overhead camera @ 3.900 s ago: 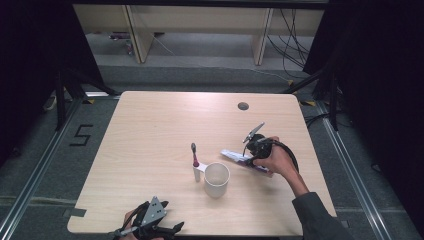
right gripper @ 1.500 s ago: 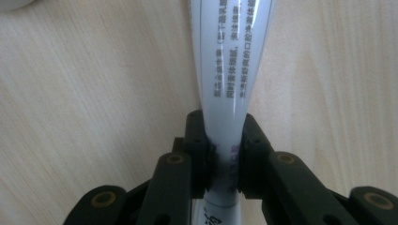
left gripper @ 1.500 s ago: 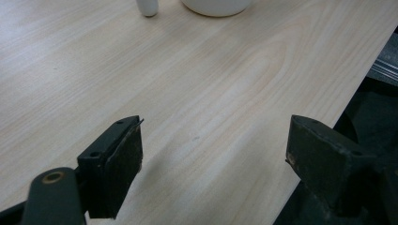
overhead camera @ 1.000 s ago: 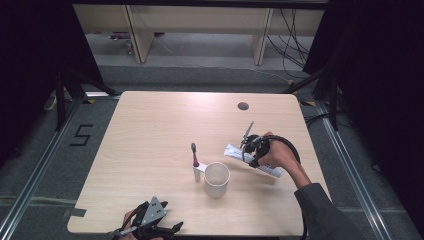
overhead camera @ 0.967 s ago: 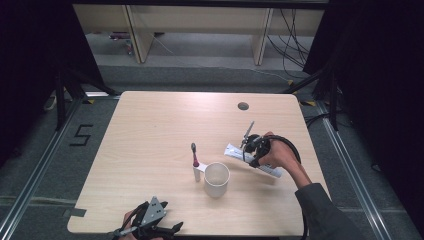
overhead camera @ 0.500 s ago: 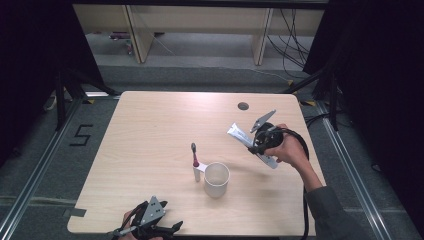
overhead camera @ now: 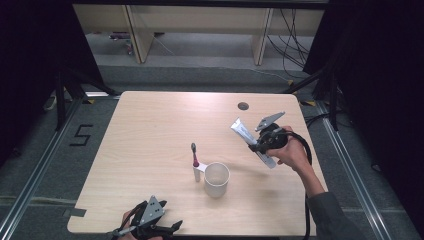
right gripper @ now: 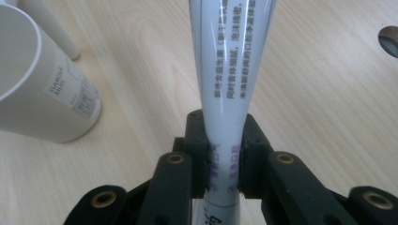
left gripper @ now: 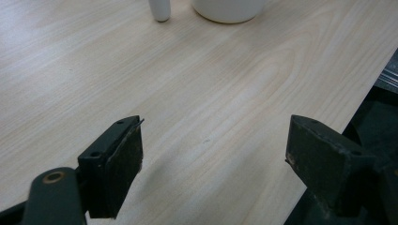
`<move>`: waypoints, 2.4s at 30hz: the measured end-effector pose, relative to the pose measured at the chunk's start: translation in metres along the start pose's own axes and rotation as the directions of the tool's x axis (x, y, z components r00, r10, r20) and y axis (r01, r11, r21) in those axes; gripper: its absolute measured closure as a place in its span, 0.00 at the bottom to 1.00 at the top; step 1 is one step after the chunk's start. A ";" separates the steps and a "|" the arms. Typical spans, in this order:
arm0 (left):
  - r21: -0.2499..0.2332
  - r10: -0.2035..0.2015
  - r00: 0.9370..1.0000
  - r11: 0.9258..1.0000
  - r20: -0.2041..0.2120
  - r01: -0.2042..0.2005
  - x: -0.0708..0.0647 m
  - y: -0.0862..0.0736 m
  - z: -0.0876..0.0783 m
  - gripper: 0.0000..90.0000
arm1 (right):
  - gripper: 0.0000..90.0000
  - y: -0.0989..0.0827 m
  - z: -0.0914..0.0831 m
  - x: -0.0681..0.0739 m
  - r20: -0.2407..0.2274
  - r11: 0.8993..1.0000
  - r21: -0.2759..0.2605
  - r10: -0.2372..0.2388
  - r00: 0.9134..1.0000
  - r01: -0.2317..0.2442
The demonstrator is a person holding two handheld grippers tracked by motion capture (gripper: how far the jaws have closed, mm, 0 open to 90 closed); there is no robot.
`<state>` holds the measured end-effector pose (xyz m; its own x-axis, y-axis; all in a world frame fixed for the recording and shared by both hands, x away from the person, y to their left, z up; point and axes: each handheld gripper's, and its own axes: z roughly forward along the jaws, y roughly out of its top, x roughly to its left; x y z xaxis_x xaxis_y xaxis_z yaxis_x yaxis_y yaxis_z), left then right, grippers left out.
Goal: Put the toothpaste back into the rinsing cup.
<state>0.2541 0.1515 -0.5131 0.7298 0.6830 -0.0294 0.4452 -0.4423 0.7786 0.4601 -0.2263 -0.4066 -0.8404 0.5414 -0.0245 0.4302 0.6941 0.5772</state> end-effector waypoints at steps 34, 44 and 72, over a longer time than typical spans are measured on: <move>-0.011 -0.002 1.000 1.000 -0.022 0.002 0.004 0.001 -0.002 0.21 | 0.86 -0.019 0.003 0.013 -0.015 0.975 -0.213 0.066 0.998 -0.067; -0.018 0.006 1.000 1.000 -0.024 -0.007 0.004 0.001 -0.002 0.21 | 0.86 -0.016 0.000 0.016 0.004 0.960 -0.275 0.048 0.999 -0.045; -0.015 0.000 0.999 1.000 -0.035 -0.001 0.006 0.002 -0.004 0.21 | 0.86 -0.001 -0.017 0.041 -0.050 0.900 -0.430 0.054 0.997 -0.070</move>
<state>0.2567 0.1572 -0.5094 0.7111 0.7031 -0.0072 0.4368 -0.4337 0.7881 0.4195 -0.2123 -0.3947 -0.8315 0.5534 0.0477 0.3049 0.3829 0.8720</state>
